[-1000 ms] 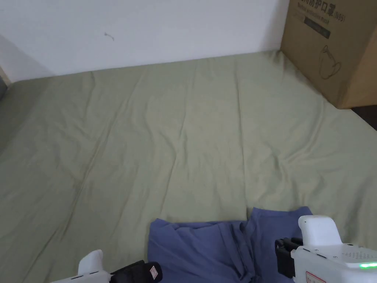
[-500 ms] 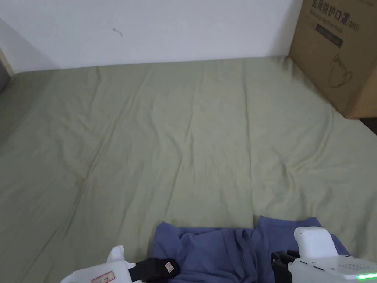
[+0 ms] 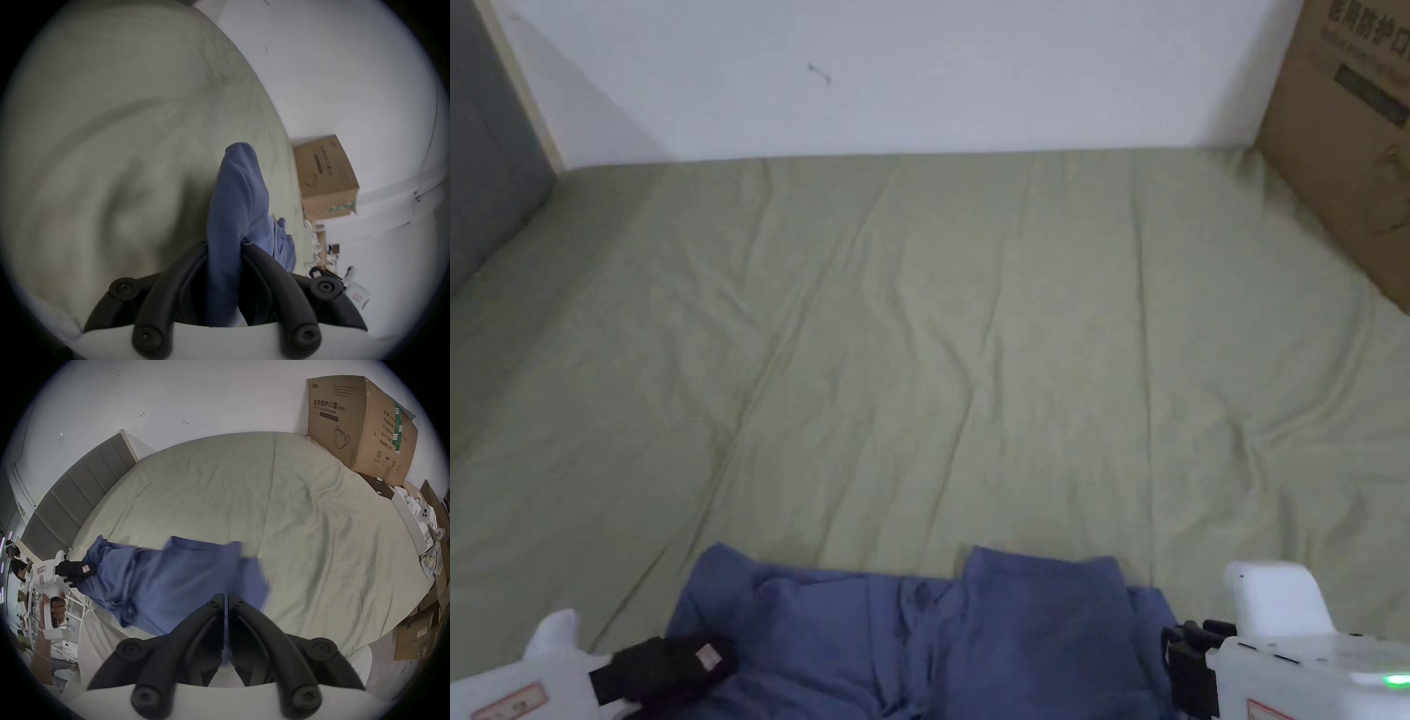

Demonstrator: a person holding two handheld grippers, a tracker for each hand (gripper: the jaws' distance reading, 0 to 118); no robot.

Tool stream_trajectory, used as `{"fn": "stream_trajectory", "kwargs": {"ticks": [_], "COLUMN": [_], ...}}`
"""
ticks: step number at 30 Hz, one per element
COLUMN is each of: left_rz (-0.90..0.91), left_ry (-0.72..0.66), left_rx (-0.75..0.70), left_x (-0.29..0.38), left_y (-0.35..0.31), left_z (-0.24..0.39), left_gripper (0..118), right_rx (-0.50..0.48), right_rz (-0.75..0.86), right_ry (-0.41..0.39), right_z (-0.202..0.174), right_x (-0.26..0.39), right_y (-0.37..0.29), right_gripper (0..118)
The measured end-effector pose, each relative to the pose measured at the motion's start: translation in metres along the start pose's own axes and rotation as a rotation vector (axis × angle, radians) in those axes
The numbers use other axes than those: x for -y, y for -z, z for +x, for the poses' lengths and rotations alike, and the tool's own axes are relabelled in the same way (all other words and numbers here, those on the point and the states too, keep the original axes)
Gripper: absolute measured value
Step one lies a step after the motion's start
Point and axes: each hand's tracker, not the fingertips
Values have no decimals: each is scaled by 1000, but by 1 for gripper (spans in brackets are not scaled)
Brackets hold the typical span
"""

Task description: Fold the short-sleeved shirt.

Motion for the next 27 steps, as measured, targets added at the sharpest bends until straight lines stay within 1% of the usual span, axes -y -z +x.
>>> {"fn": "stream_trajectory", "kwargs": {"ticks": [1,4,6,10,11,13,15,17,20,21,22,24,25,27], "left_rz": [17,75,64,82,95,95,51,-11,-129,-179,-234,-301,-324,-391], "left_ry": [-6,0,23,196,228,283,328,393,470,455,482,458,450,432], "left_rx": [-13,-82,-109,-153,-136,-57,-40,-31,-37,-41,-49,-17,-1,3], "left_x": [-5,-7,-3,10,15,27,41,63,88,98,108,124,130,138], "left_y": [-12,-35,-37,-34,-32,-25,-9,22,75,90,108,131,138,137], "left_z": [-5,11,35,102,122,159,191,219,229,232,233,232,232,233], "left_gripper": [13,13,13,13,13,13,13,13,13,16,26,89,109,113], "right_rx": [-3,-14,-20,-26,-24,-17,-15,-12,2,5,6,11,14,25], "right_rz": [-2,-10,-17,-10,-4,10,19,23,25,24,22,16,12,0], "right_ry": [-4,-4,4,12,16,30,51,73,98,107,116,134,141,154], "right_z": [-1,-2,-1,5,7,14,22,31,42,46,50,58,61,66], "right_x": [1,6,8,10,9,10,10,11,16,17,19,22,24,26], "right_y": [0,2,3,-1,-3,-6,-8,-10,-13,-14,-15,-15,-15,-14], "right_gripper": [3,3,3,3,3,3,3,3,3,3,3,3,3,3]}}
